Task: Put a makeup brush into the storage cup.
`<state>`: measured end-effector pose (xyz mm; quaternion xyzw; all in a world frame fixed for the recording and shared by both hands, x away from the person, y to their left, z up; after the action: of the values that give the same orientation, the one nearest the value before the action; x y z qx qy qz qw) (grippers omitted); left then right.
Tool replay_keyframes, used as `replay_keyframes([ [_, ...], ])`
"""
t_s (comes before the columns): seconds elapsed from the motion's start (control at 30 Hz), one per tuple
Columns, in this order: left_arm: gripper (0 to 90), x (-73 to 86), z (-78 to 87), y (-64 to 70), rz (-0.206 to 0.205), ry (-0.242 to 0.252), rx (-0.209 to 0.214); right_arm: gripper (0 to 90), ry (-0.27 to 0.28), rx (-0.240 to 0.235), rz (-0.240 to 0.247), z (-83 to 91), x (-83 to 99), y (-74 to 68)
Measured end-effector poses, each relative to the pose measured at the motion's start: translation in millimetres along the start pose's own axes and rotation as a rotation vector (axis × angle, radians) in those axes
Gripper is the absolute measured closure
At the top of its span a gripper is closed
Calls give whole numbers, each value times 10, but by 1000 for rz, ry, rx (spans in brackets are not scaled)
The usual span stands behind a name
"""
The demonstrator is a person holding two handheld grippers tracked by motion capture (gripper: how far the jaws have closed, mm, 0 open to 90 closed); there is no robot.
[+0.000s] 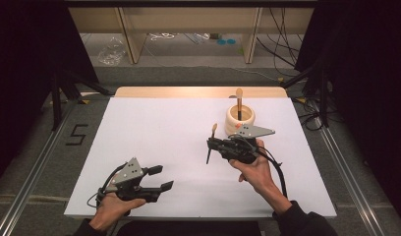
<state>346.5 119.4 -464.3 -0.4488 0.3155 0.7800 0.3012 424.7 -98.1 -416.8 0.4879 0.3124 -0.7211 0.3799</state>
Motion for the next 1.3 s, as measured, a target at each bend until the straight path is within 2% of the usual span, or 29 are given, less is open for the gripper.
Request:
replay_keyframes([
  [0.3,292,12,-14,-3,-4,-3,-3,833,-41,50,19,87,0,137],
  [0.33,291,13,-14,-3,-5,-4,-2,833,-40,56,30,95,-4,155],
  [0.43,287,14,-15,1,-7,-4,-1,833,-32,62,22,116,-19,189],
  [0.6,270,17,-12,-10,-7,-8,-14,833,-36,93,17,190,-45,285],
  [0.63,268,17,-12,-11,-6,-8,-15,833,-40,112,22,215,-53,318],
  [0.9,267,17,-10,-16,-5,-9,-17,833,-39,145,16,335,-97,460],
  [1.17,262,20,-10,-16,-5,-10,-16,833,-44,186,30,432,-140,561],
  [1.23,258,18,-10,-24,-21,-12,-15,833,-38,187,21,446,-155,578],
  [1.27,255,23,-11,-19,-4,-13,-19,833,-45,193,21,468,-161,593],
  [1.3,254,22,-11,-23,-10,-13,-18,832,-30,199,38,480,-180,624],
])
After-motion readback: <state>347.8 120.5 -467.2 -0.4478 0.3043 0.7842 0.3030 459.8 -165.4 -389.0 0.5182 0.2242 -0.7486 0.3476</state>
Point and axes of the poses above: each handheld gripper's, and its own axes: z roughly backward along the jaws, x roughly out of its underside, y roughly to its right, the point moved 7 cm from there along -z, roughly forward along the jaws, and after that the axes turned 5 degrees about z, right-handed, at the moved point
